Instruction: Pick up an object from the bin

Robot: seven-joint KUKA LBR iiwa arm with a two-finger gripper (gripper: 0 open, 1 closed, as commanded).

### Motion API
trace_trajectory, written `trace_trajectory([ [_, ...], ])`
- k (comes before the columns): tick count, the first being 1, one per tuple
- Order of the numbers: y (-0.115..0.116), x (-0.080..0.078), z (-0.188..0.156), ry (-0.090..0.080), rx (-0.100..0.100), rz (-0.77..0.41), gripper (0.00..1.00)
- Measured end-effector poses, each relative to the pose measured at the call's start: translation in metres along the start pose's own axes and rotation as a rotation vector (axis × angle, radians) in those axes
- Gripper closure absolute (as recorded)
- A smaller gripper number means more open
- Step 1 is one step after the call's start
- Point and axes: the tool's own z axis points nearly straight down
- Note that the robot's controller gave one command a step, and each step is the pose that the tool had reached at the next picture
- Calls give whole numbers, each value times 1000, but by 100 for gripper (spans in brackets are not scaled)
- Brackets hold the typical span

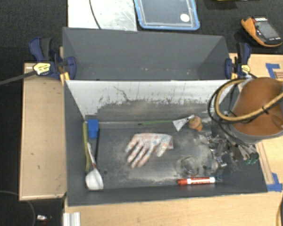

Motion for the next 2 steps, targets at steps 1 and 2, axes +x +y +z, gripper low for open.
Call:
trace_trajectory([
  [1, 15, 13, 10, 1, -1, 74, 0],
  [2, 38, -5, 10, -8, -1, 34, 0],
])
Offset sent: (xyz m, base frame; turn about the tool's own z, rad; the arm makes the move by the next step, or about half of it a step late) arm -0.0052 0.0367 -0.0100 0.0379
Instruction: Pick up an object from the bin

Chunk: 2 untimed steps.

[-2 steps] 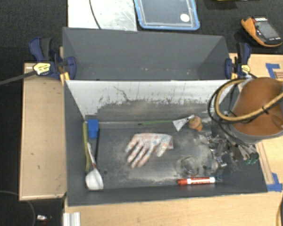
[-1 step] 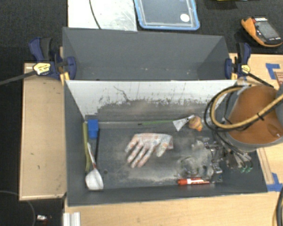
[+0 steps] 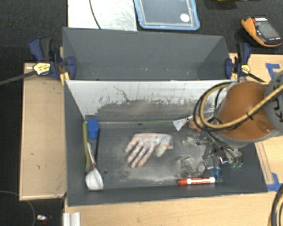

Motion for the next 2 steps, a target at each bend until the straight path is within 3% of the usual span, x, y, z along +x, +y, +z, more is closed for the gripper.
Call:
trace_trajectory([
  [1, -22, 11, 59, -2, 5, -26, 0],
  [2, -24, -21, 56, -12, 7, -385, 100],
])
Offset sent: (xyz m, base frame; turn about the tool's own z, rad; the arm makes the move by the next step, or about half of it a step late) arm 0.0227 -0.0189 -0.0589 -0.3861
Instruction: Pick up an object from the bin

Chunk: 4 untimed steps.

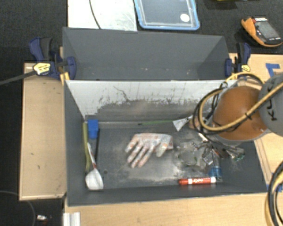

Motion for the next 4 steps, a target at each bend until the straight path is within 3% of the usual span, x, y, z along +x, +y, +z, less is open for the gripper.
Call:
trace_trajectory([
  [2, 0, 0, -3, -3, 1, -2, 100],
  [4, 0, -2, -65, -3, 0, 2, 100],
])
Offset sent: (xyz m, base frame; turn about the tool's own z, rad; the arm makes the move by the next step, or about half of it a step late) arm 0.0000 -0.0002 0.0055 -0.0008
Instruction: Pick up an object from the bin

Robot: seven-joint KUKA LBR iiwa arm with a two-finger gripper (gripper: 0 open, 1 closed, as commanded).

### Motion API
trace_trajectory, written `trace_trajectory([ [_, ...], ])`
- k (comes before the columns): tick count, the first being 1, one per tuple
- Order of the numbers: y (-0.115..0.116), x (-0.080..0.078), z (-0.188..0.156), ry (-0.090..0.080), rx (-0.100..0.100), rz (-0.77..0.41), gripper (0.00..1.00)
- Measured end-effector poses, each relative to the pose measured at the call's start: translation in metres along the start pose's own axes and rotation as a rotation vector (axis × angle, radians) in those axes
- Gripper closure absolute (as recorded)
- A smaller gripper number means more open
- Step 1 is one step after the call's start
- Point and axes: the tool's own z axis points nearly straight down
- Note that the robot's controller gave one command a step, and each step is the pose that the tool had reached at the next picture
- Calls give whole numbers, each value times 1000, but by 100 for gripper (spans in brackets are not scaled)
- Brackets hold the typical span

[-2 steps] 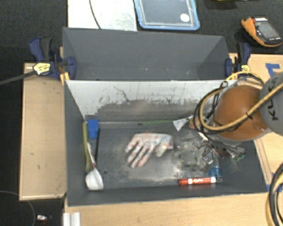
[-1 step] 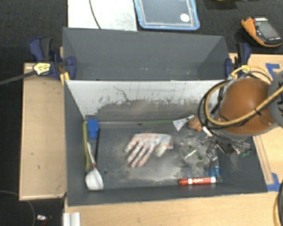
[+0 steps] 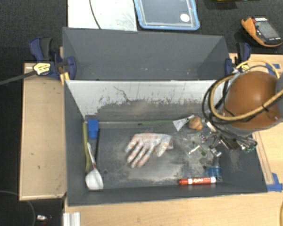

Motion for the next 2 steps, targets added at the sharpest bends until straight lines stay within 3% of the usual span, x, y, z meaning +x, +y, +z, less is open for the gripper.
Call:
trace_trajectory([
  [2, -1, -2, -27, -4, 2, 4, 100],
])
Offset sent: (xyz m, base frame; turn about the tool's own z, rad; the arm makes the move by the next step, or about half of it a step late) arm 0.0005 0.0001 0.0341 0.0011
